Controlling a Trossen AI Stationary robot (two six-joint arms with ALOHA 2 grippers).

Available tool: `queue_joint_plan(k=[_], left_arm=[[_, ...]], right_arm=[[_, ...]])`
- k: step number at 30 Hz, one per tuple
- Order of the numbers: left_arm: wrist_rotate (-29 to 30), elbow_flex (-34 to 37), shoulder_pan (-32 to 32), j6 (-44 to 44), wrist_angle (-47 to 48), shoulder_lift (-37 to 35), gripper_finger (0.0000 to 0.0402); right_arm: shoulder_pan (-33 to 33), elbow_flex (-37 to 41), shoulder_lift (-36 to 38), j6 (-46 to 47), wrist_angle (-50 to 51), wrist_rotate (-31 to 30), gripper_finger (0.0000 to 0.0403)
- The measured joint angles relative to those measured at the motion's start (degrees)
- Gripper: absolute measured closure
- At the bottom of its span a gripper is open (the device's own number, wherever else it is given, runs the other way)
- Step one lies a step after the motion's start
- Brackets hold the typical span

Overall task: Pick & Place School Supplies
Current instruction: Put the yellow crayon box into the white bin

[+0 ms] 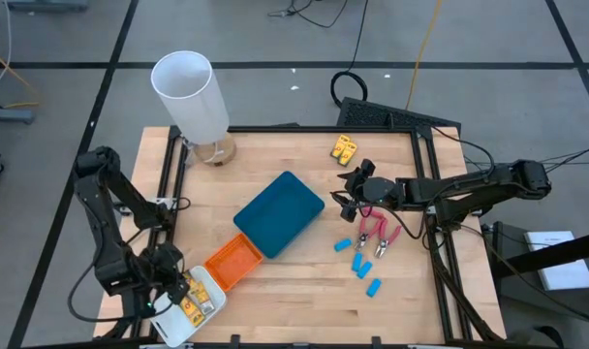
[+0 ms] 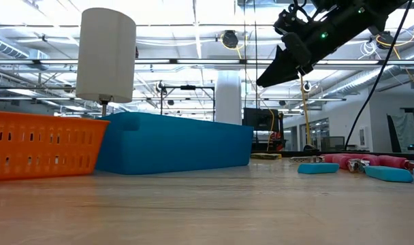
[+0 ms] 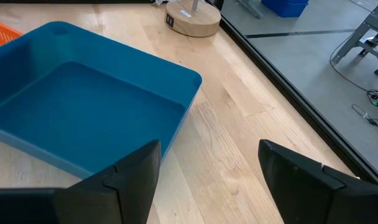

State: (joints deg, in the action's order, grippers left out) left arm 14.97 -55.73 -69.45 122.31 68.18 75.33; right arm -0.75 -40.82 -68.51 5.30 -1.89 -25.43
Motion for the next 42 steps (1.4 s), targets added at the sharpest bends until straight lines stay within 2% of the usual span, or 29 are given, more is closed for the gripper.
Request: queue_joint_plan(k=[7, 15, 25, 29, 32, 34, 36, 38, 42], left_arm=[[0.8, 1.4, 0.0, -4.1, -8.2, -0.1, 0.0222], [7.6, 1.4, 0.0, -14.4, -21.2, -0.1, 0.0242], [9.8, 1.4, 0.9, -16.0, -21.6, -0.1, 0.0272], [15.3, 1.4, 3.5, -18.6, -21.8, -0.1, 0.0273], [23.9, 1.4, 6.9, -23.7, -21.8, -0.1, 0.0265], [28.5, 1.4, 10.5, -28.4, -22.7, -0.1, 0.0256], [28.8, 1.4, 15.2, -37.1, -27.3, -0.1, 0.0246], [23.9, 1.4, 20.2, -50.7, -36.4, -0.1, 0.0237], [7.1, 1.4, 29.6, -81.8, -58.8, 1.0, 0.0233]], right_arm=[[0.0, 0.0, 0.0, -0.1, 0.0, 0.0, 0.0138], [0.0, 0.0, 0.0, 0.0, 0.0, 0.0, 0.0138], [0.0, 0.0, 0.0, 0.0, 0.0, 0.0, 0.0138], [0.0, 0.0, 0.0, 0.0, 0.0, 0.0, 0.0138], [0.0, 0.0, 0.0, 0.0, -0.3, 0.0, 0.0138], [0.0, 0.0, 0.0, 0.0, -0.7, 0.0, 0.0138], [0.0, 0.0, 0.0, 0.0, -1.4, 0.0, 0.0138], [0.0, 0.0, 0.0, 0.0, -2.1, 0.0, 0.0138], [0.0, 0.0, 0.0, 0.0, -2.8, 0.2, 0.0138]])
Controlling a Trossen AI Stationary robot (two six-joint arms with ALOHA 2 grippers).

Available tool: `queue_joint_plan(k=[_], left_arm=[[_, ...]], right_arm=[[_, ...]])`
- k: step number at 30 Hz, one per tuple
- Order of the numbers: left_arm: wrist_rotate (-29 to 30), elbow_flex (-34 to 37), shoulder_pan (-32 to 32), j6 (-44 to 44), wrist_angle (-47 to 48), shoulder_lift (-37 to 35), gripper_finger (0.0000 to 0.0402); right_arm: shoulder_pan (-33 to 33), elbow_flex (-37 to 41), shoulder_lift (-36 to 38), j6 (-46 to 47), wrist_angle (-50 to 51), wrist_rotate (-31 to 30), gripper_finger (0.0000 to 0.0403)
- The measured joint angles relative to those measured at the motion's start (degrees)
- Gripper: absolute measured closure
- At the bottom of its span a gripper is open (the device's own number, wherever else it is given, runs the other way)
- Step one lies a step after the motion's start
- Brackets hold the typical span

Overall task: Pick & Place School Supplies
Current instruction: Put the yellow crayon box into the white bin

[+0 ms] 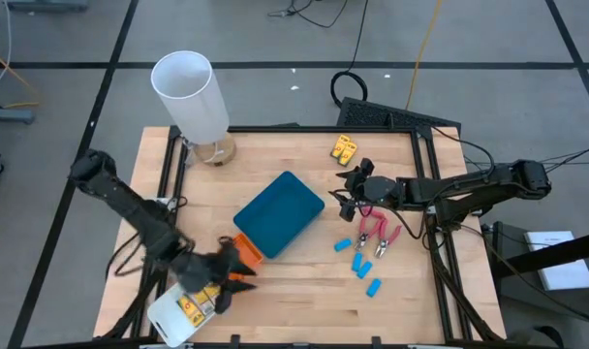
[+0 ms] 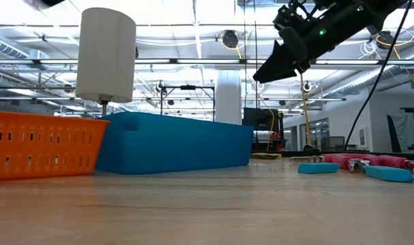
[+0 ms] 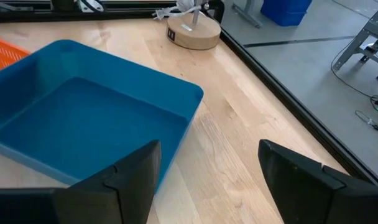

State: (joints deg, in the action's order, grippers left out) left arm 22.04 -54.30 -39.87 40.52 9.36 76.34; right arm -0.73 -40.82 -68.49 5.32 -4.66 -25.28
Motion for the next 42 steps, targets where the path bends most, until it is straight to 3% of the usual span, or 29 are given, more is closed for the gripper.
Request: queue_joint_plan(k=[3, 6, 12, 19, 24, 28, 33, 38, 42], left_arm=[[-9.0, 0.0, 5.9, -18.1, -9.9, 0.2, 0.0239], [-14.0, -0.1, 12.4, -26.4, -10.2, 0.1, 0.0248], [-19.0, 2.4, 28.0, -31.4, -8.4, 0.1, 0.0267], [-35.8, 12.6, 48.3, -35.3, -24.9, 0.3, 0.0287], [-43.1, 15.8, 58.4, -34.3, -34.4, 0.3, 0.0301], [-42.8, 15.9, 63.3, -34.6, -37.1, 0.2, 0.0308], [-36.2, 15.9, 66.8, -33.2, -39.0, 0.2, 0.0309], [-26.8, 15.9, 67.7, -31.4, -39.1, 0.2, 0.0309], [-23.6, 15.9, 67.2, -31.8, -38.6, 0.2, 0.0309]], right_arm=[[0.0, 0.0, 0.0, 0.0, 0.2, 0.0, 0.0138], [0.0, 0.0, 0.0, 0.0, 0.2, 0.2, 0.0138], [0.0, 0.0, 0.0, 0.0, 0.2, 3.0, 0.0138], [3.4, 0.0, -1.7, 4.2, 0.6, 2.8, 0.0138], [11.1, 0.0, -6.0, 6.7, 0.3, 3.6, 0.0138], [22.0, -0.8, -10.8, 8.9, 0.4, 12.5, 0.0138], [34.1, -6.5, -19.0, 8.5, 2.3, 21.0, 0.0138], [38.6, -16.2, -28.0, 4.9, 12.2, 23.8, 0.0138], [39.2, -21.7, -32.9, 4.4, 17.3, 23.7, 0.0138]])
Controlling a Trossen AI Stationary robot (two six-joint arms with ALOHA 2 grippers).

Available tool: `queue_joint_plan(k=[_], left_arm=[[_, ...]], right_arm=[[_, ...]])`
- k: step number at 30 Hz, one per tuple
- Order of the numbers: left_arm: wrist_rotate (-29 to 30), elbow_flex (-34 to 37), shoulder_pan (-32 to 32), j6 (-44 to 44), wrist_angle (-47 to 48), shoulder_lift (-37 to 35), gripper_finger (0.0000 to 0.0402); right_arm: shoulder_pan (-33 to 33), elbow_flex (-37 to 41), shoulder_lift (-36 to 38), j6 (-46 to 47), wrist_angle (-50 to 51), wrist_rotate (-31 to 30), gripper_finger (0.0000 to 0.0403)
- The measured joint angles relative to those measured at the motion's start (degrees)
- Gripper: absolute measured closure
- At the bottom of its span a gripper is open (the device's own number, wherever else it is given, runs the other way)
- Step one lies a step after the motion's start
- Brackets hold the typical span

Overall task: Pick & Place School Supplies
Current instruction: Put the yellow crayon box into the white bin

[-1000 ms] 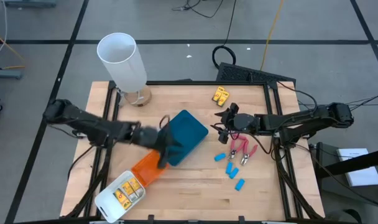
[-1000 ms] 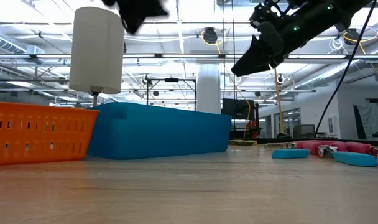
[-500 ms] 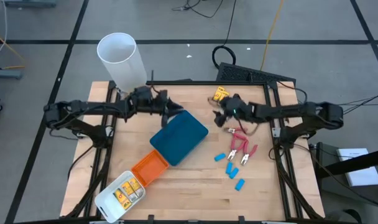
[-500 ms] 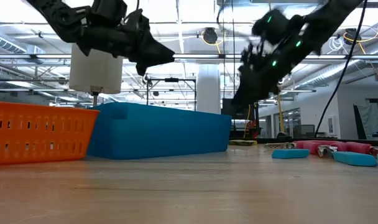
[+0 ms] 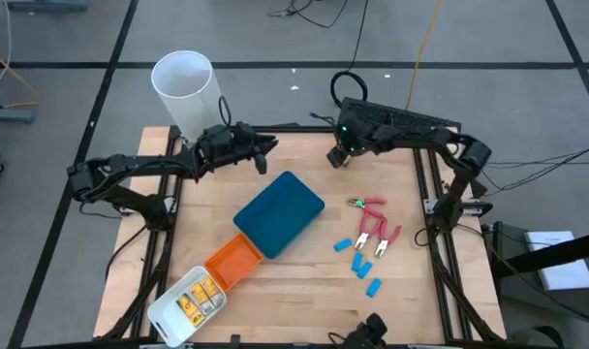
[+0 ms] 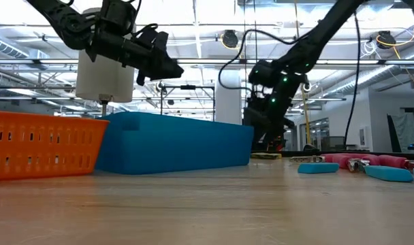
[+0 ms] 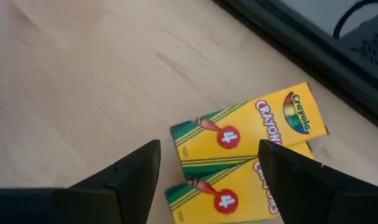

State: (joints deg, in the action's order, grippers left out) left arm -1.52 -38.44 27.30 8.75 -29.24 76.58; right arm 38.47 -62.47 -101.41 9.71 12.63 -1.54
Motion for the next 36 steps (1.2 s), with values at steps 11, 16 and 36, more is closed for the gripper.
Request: queue_joint_plan(k=[11, 16, 36], left_arm=[[0.1, 0.0, -0.1, 0.4, -1.1, 0.0, 0.0309], [0.1, 0.0, -0.1, 0.4, -1.1, 0.0, 0.0309], [0.1, 0.0, -0.1, 4.1, -1.0, 0.0, 0.0309]], right_arm=[[0.2, -1.5, -1.6, 1.9, 8.1, -0.1, 0.0138], [-0.3, -1.5, -1.5, 2.1, 11.1, 0.1, 0.0138], [-11.2, -1.3, 6.3, 4.6, 19.0, 3.1, 0.0138]])
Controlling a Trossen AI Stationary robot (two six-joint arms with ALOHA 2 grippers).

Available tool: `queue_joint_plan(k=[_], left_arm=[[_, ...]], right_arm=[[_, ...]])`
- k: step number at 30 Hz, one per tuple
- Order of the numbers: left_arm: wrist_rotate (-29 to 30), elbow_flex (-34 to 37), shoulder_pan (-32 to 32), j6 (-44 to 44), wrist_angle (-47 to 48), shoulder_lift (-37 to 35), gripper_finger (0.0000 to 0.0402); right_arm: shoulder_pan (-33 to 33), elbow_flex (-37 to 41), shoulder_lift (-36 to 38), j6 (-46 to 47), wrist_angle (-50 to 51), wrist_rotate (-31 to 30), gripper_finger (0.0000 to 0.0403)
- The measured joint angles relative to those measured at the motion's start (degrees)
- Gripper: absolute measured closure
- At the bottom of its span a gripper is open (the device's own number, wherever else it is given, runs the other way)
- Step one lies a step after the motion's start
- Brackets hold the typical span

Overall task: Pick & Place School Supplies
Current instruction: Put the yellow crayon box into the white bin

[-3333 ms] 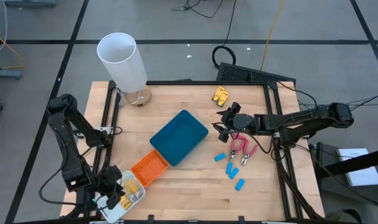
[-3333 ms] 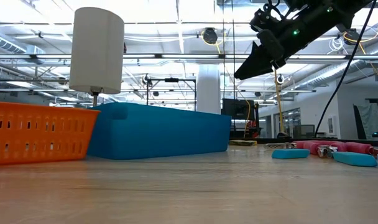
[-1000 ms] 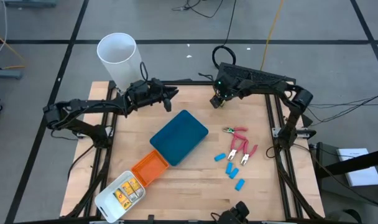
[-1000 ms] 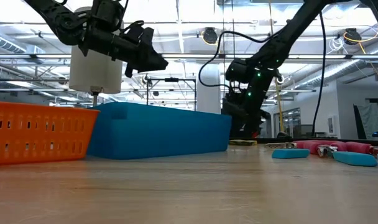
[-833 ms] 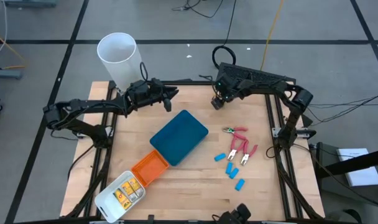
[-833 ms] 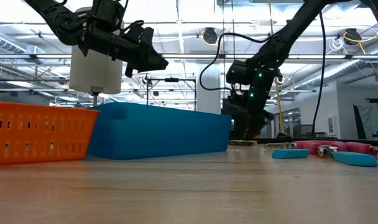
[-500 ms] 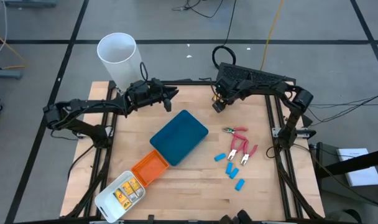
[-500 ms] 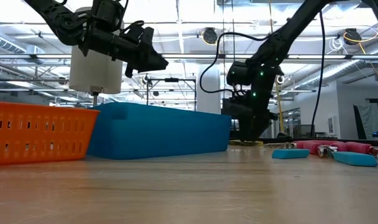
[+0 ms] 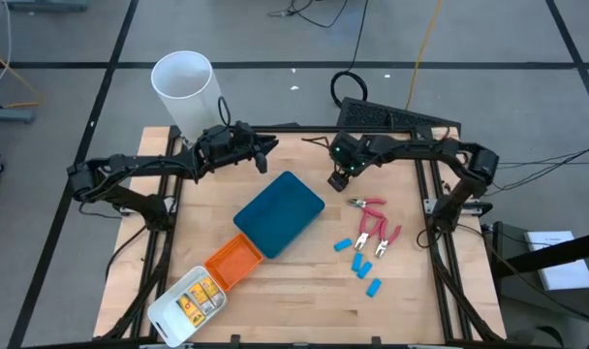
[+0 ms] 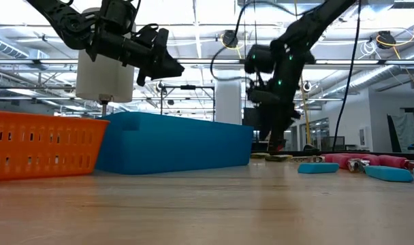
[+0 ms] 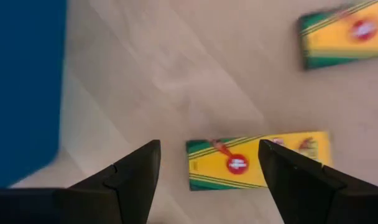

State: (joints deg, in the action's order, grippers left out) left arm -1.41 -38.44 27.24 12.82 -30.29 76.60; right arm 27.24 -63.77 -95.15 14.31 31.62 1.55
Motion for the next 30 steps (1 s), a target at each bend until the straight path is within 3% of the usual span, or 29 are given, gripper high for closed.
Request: queue_joint_plan(k=[5, 7, 12, 30], left_arm=[[0.0, 0.0, 0.0, 0.0, 0.0, 0.0, 0.0309], [0.0, 0.0, 0.0, 0.0, 0.0, 0.0, 0.0309], [0.0, 0.0, 0.0, 0.2, 0.0, 0.0, 0.0309], [0.0, 0.0, 0.0, 3.0, 0.0, 0.0, 0.0309]], right_arm=[[-0.8, -0.1, 1.5, -3.5, -3.0, -17.0, 0.0138], [0.2, -0.1, 0.9, -7.1, -4.0, -19.4, 0.0138], [3.4, 0.0, -2.5, -9.0, -5.7, -16.1, 0.0138], [5.1, -0.1, -5.6, -8.4, 4.5, -19.4, 0.0138]])
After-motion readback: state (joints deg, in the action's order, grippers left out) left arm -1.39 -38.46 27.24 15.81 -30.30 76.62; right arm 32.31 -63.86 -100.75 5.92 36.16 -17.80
